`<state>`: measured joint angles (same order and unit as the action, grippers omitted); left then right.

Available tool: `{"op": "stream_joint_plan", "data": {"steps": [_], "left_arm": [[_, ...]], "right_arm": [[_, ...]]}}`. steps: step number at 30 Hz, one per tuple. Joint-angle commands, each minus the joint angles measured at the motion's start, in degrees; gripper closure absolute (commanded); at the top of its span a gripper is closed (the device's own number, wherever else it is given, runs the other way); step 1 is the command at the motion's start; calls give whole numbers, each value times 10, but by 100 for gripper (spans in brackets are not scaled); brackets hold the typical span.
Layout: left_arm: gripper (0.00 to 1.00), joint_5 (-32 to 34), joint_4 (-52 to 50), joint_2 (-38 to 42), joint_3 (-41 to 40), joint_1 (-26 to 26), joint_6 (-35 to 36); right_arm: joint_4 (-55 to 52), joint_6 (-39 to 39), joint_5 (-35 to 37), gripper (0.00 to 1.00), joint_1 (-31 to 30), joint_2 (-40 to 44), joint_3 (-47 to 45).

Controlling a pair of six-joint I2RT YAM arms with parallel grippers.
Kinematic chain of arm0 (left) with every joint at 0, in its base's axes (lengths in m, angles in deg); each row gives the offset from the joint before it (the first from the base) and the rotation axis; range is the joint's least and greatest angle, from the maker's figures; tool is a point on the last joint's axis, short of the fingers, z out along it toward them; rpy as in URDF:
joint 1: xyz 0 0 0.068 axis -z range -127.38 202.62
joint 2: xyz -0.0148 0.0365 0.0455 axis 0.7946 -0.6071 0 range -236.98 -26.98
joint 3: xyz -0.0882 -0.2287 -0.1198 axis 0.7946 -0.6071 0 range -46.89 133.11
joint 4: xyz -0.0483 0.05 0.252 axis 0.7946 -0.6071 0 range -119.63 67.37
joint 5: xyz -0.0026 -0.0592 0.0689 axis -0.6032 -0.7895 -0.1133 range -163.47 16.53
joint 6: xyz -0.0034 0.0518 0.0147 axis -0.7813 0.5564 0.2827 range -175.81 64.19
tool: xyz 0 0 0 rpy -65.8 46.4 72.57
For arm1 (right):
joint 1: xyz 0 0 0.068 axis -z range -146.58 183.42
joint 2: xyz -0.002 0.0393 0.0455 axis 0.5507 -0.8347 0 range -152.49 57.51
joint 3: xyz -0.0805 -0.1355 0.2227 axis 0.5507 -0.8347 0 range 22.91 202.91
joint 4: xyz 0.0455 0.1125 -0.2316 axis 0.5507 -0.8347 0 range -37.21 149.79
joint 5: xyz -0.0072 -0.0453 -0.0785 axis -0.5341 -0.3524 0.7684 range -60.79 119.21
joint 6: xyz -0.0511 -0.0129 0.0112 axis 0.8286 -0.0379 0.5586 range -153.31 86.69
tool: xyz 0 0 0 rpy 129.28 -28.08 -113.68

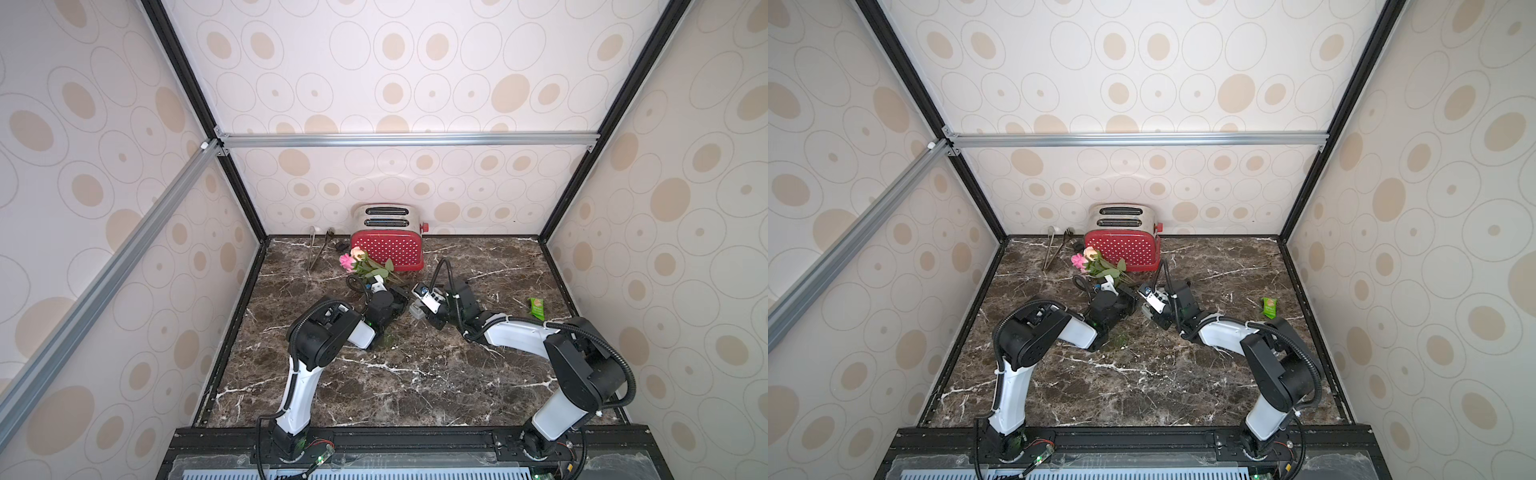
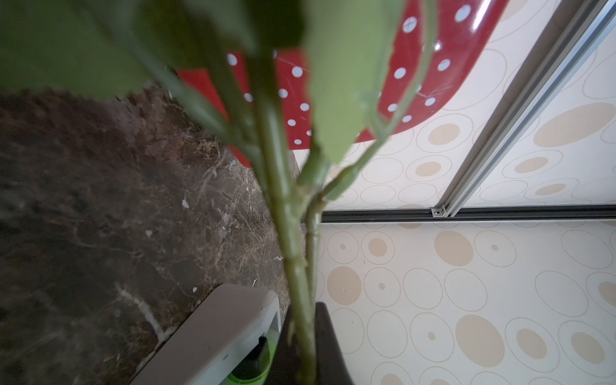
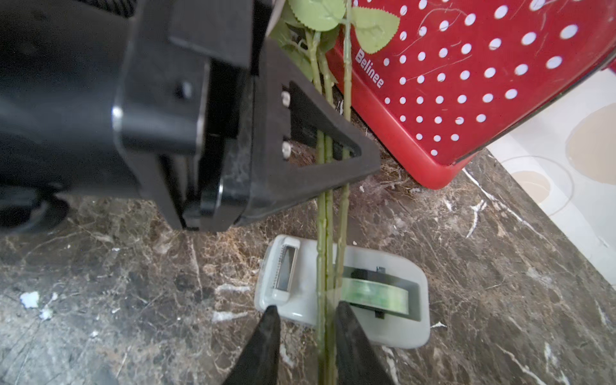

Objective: Wrap bouquets with tape
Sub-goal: Wrap the tape around the bouquet.

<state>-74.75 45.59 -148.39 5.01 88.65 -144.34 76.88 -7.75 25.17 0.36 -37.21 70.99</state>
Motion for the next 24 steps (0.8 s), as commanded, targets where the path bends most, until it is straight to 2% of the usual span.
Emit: {"op": "stream_joint_plan", "data": {"steps": [1, 5, 12, 14, 24], "left_arm": [[100, -10, 18, -5, 22, -4, 5], [100, -11, 20, -7, 23, -4, 2], [100, -13, 20, -8, 24, -5, 1], [100, -12, 20, -9, 25, -5, 1], [100, -14, 23, -11, 23, -7, -2]], "right_arm": [[17, 27, 9, 70, -4, -10, 17], [15, 38, 11, 74, -4, -18, 21], [16, 44, 22, 73, -6, -34, 31], [12, 45, 22, 78, -6, -38, 36], [2, 46, 28, 78, -8, -48, 43]]}}
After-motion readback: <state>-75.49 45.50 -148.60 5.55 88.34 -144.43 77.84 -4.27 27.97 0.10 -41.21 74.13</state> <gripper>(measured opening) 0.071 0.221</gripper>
